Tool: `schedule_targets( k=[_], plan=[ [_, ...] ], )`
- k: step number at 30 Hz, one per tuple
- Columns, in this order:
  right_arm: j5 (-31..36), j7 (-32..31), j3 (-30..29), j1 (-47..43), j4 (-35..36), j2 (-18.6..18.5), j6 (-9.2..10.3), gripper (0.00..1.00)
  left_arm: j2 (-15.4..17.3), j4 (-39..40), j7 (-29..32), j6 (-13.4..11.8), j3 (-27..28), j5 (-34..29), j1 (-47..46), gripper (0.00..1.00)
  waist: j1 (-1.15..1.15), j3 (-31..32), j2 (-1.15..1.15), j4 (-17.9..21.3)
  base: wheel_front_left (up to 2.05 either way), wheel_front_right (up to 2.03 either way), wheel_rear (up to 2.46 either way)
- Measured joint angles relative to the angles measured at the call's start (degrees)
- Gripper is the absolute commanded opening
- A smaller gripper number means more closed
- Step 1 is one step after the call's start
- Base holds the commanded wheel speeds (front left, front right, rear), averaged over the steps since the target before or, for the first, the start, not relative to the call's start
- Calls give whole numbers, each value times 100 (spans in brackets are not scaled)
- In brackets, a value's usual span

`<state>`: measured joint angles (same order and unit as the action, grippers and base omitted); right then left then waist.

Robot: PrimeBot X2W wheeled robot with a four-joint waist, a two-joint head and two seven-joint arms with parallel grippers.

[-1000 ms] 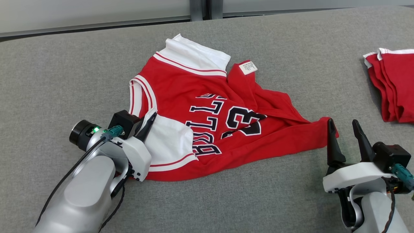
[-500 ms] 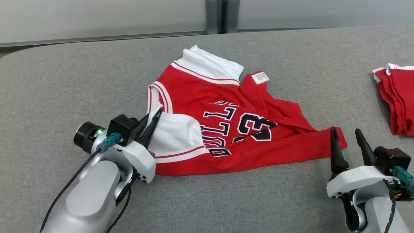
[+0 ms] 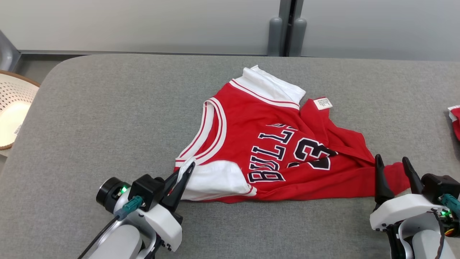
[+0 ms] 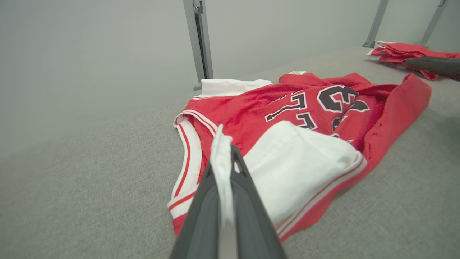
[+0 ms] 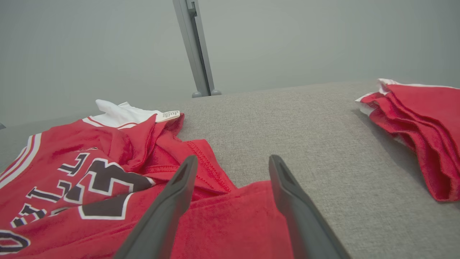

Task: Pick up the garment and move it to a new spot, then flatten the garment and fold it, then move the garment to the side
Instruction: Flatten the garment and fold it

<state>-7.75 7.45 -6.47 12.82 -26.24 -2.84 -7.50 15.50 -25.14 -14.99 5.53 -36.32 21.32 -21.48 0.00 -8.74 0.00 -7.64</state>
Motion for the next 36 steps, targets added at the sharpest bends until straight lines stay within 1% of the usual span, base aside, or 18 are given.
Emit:
schedule_targets(
  k=[3,4,5,6,9,17,22,28,33,36],
  plan=[
    [-8,-26,11,-37,-15,2,0,100,18,-58,0,15,-37,43,182,1,0,104,0,-126,0,0,0],
    [-22,-35,16,-60,-23,1,1,100,19,-93,0,16,-45,56,229,19,0,136,0,-166,0,0,0],
    [-23,-40,18,-82,-32,1,0,100,13,-125,0,16,-46,67,268,71,0,166,0,-202,0,0,0],
    [-35,-41,23,-98,-42,1,0,100,1,-154,0,-2,-9,127,309,100,0,195,0,-237,0,0,0],
    [-56,-42,54,-109,-59,1,0,100,-29,-168,1,-67,127,219,385,100,0,276,0,-311,0,0,0],
    [-81,-43,110,-158,-79,0,0,100,-237,156,0,-259,800,427,745,100,0,393,0,-366,0,0,0],
    [-122,-43,154,-212,-87,1,0,100,-428,265,0,-240,1015,455,1067,100,0,424,0,-336,0,0,0],
    [-129,-58,182,-228,-88,1,0,100,-513,194,0,-85,937,261,1111,100,0,415,0,-302,0,0,0],
    [-119,-93,248,-218,-54,1,0,100,-444,-134,40,48,550,-46,821,100,0,348,0,-221,0,0,0],
    [-111,-101,268,-211,-29,1,1,100,-432,-399,125,78,346,-176,627,100,0,278,0,-150,0,0,0]
  ],
)
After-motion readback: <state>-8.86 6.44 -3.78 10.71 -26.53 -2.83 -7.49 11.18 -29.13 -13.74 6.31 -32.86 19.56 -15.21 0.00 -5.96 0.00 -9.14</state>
